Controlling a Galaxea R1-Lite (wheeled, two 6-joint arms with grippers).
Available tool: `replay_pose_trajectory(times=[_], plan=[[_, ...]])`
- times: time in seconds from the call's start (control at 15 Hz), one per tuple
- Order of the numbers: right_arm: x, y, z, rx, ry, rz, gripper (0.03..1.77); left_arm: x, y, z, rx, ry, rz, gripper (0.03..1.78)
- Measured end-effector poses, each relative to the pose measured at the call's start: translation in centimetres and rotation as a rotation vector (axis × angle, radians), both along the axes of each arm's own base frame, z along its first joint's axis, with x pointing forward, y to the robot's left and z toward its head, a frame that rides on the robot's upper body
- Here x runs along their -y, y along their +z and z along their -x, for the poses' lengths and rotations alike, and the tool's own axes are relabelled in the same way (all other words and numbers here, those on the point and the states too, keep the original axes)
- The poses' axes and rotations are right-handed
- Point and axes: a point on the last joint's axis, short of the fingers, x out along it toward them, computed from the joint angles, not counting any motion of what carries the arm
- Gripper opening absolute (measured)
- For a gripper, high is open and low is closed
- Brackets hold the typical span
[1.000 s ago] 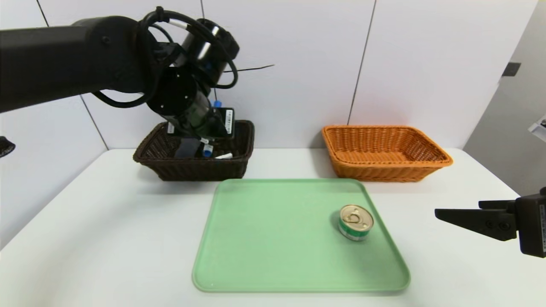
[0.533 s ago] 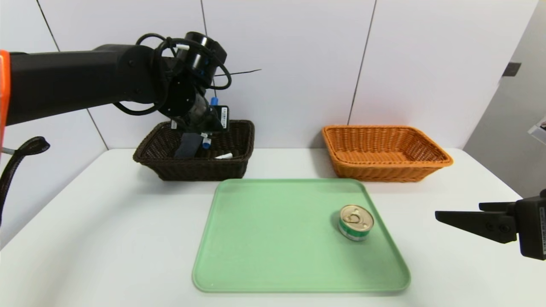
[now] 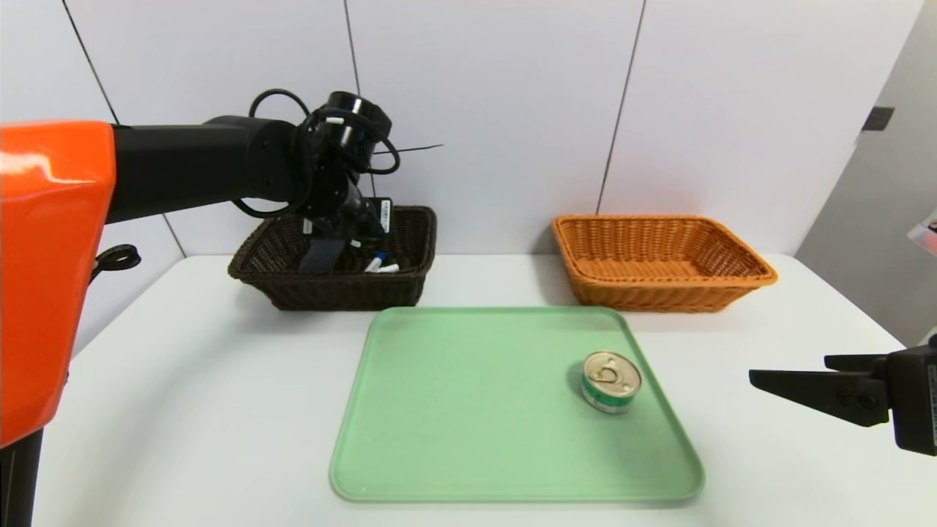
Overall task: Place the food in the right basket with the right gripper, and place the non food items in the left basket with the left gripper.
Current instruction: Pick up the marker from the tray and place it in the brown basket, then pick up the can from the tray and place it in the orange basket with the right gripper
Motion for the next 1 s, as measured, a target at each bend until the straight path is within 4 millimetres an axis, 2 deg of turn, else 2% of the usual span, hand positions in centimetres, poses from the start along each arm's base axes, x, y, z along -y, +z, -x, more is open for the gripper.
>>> replay_pose_trajectory(times=[0.27,0.47,0.6,0.8,1.0], plan=[[0.1,0.0,0.1,0.003,-0.003,-0.001,1.70,-0.5,0.7,0.3,0.012,0.009,0.008,1.27],[0.2,0.1,0.2,0.006,-0.008,-0.005,1.70,-1.2,2.5,1.9,0.011,0.018,0.020,1.41],[0.2,0.1,0.2,0.006,-0.010,-0.005,1.70,-1.0,3.6,4.0,-0.024,0.016,0.041,1.47],[0.1,0.1,0.0,0.004,-0.008,-0.002,1.70,0.5,4.9,8.7,-0.116,-0.011,0.075,1.55],[-0.1,0.0,-0.4,-0.010,-0.005,0.004,1.70,1.1,5.0,12.4,-0.216,-0.014,0.085,1.60]])
